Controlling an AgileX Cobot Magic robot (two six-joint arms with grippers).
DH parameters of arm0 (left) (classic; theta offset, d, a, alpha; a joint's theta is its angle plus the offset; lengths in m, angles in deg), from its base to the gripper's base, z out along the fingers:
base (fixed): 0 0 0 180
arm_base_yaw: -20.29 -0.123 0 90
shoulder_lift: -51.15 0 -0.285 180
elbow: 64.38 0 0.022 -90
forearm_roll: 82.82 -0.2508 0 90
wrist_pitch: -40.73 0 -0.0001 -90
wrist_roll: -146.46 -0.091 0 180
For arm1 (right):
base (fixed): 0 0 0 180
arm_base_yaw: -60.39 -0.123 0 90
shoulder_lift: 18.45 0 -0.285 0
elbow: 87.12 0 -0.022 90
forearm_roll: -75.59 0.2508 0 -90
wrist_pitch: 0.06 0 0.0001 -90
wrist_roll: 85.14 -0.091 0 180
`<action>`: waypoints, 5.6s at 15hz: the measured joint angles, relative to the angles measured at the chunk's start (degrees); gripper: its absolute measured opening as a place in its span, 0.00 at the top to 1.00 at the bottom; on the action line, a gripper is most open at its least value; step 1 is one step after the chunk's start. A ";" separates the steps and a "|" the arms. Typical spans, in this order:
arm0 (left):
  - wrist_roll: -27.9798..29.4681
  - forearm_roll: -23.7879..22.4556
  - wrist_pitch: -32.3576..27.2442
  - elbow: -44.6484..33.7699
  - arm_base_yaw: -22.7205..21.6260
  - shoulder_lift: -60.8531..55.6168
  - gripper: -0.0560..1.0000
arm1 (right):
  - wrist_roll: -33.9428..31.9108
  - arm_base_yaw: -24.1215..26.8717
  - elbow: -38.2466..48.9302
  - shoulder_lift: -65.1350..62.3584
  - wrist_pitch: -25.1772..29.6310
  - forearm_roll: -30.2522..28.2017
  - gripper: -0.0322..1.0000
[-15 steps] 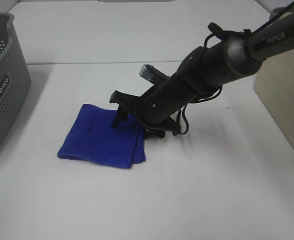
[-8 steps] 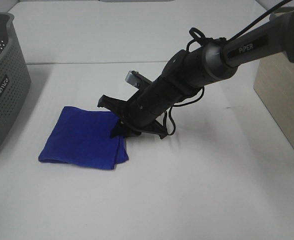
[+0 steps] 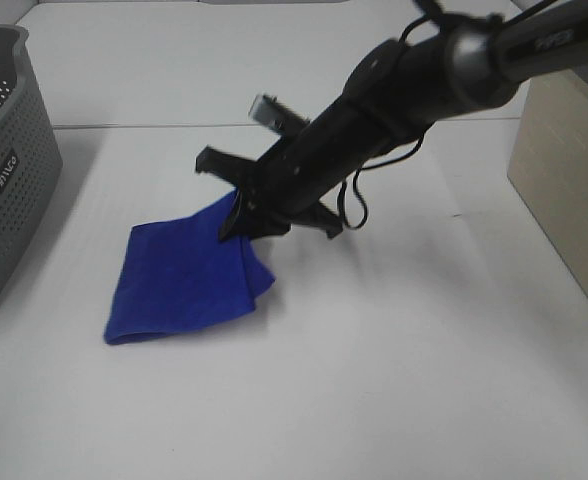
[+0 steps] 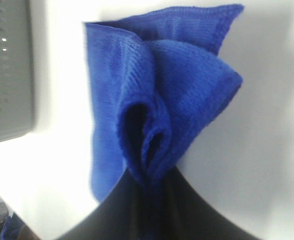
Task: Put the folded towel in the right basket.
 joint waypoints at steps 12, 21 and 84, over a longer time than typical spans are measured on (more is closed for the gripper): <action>0.00 -0.06 0.00 0.00 0.00 0.00 0.03 | 4.13 53.40 -14.04 -26.81 26.70 -19.94 0.90; 0.00 -0.11 0.00 0.00 0.00 0.00 0.03 | 2.92 57.12 -14.27 -21.37 26.01 -35.18 0.86; 0.17 -0.11 0.00 0.00 0.00 0.00 0.03 | -10.20 27.96 54.83 -123.64 25.10 -50.53 0.02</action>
